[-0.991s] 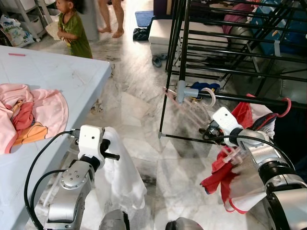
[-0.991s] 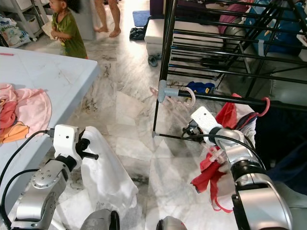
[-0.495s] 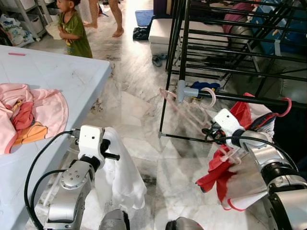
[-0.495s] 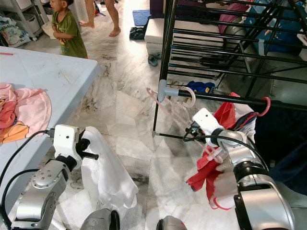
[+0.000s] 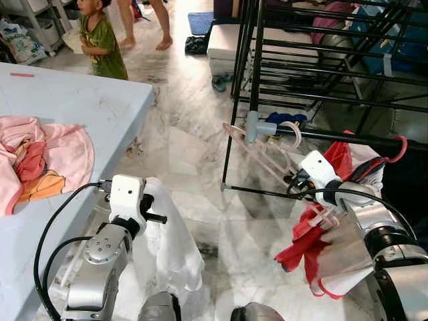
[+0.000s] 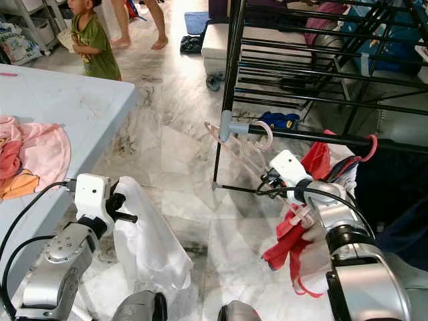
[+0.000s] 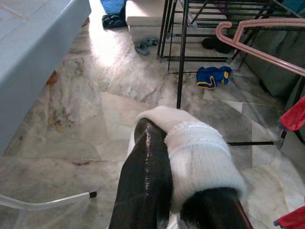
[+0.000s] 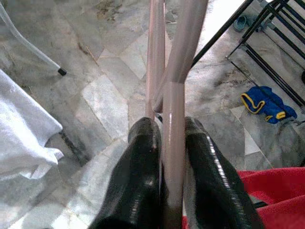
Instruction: Hang hanger
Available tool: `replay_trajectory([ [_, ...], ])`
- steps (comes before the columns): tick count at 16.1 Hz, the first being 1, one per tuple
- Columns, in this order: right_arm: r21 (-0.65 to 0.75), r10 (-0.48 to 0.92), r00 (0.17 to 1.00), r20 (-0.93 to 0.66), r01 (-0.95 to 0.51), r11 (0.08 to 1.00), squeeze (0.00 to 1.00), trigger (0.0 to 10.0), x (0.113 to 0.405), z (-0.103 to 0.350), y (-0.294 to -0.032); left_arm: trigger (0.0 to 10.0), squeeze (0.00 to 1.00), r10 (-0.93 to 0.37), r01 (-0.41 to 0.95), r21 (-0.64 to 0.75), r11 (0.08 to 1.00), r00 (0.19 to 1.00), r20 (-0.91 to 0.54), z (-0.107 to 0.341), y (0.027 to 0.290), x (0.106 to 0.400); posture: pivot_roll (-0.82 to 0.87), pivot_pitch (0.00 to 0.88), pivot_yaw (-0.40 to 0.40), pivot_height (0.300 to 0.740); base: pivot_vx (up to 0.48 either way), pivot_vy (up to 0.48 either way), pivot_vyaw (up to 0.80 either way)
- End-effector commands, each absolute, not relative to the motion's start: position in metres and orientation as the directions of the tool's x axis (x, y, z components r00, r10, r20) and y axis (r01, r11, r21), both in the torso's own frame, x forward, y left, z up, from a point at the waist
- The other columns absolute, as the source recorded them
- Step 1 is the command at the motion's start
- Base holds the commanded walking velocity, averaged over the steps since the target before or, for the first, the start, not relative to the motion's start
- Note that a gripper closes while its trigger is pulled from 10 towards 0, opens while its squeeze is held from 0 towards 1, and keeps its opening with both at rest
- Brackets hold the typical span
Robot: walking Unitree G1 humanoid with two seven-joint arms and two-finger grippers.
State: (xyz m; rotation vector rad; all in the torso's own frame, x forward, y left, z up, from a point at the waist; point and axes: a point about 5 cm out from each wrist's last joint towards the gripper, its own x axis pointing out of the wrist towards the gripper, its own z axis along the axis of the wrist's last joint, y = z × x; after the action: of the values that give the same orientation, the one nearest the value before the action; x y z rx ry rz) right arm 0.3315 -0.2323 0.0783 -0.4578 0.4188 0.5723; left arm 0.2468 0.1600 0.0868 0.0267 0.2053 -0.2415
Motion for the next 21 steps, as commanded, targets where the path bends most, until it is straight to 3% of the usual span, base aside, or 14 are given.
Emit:
replay_trajectory([
  [1, -0.270, 0.422, 0.768, -0.481, -0.588, 0.762, 0.00, 0.0, 0.330, 0.076, -0.229, 10.0, 0.00, -0.248, 0.254, 0.015, 0.967, 0.954, -0.169, 0.096, 0.157, 0.250, 0.08, 0.077, -0.030, 0.740, 0.000, 0.000, 0.00],
  [9, -0.177, 0.441, 0.821, -0.362, -0.525, 0.833, 0.00, 0.0, 0.323, 0.071, -0.201, 10.0, 0.00, -0.248, 0.254, 0.017, 0.967, 0.954, -0.166, 0.095, 0.157, 0.253, 0.07, 0.068, -0.029, 0.740, 0.000, 0.000, 0.00],
  [14, -0.116, 0.283, 0.936, -0.210, -0.311, 0.943, 0.00, 0.0, 0.307, 0.085, -0.178, 10.0, 0.00, -0.274, 0.282, 0.025, 0.959, 0.948, -0.158, 0.103, 0.158, 0.256, 0.04, 0.095, 0.013, 0.740, 0.000, 0.000, 0.00],
  [17, -0.045, 0.156, 0.974, -0.167, -0.165, 0.985, 0.00, 0.0, 0.272, 0.081, -0.155, 10.0, 0.00, -0.318, 0.330, 0.028, 0.943, 0.926, -0.205, 0.095, 0.159, 0.248, 0.03, 0.094, 0.068, 0.740, 0.000, 0.000, 0.00],
  [18, -0.031, 0.122, 0.978, -0.169, -0.129, 0.991, 0.00, 0.8, 0.263, 0.076, -0.152, 10.0, 0.00, -0.327, 0.340, 0.024, 0.940, 0.920, -0.215, 0.092, 0.157, 0.246, 0.02, 0.080, 0.081, 0.740, 0.000, 0.000, 0.00],
  [19, -0.022, 0.103, 0.980, -0.172, -0.108, 0.994, 0.00, 0.8, 0.256, 0.072, -0.150, 10.0, 0.00, -0.332, 0.345, 0.020, 0.939, 0.917, -0.221, 0.090, 0.157, 0.244, 0.01, 0.075, 0.083, 0.740, 0.000, 0.000, 0.00],
  [20, -0.020, 0.010, 0.979, -0.205, -0.014, 1.000, 0.00, 4.0, 0.241, 0.062, -0.156, 10.0, 0.00, -0.329, 0.340, 0.005, 0.941, 0.914, -0.237, 0.083, 0.155, 0.244, 0.00, 0.047, 0.081, 0.740, 0.000, 0.000, 0.00],
  [21, -0.088, -0.052, 0.972, -0.228, 0.033, 0.996, 0.00, 4.5, 0.237, 0.056, -0.171, 10.0, 0.00, -0.326, 0.332, -0.015, 0.943, 0.916, -0.232, 0.079, 0.145, 0.256, -0.03, 0.011, 0.029, 0.740, 0.000, 0.000, 0.00],
])
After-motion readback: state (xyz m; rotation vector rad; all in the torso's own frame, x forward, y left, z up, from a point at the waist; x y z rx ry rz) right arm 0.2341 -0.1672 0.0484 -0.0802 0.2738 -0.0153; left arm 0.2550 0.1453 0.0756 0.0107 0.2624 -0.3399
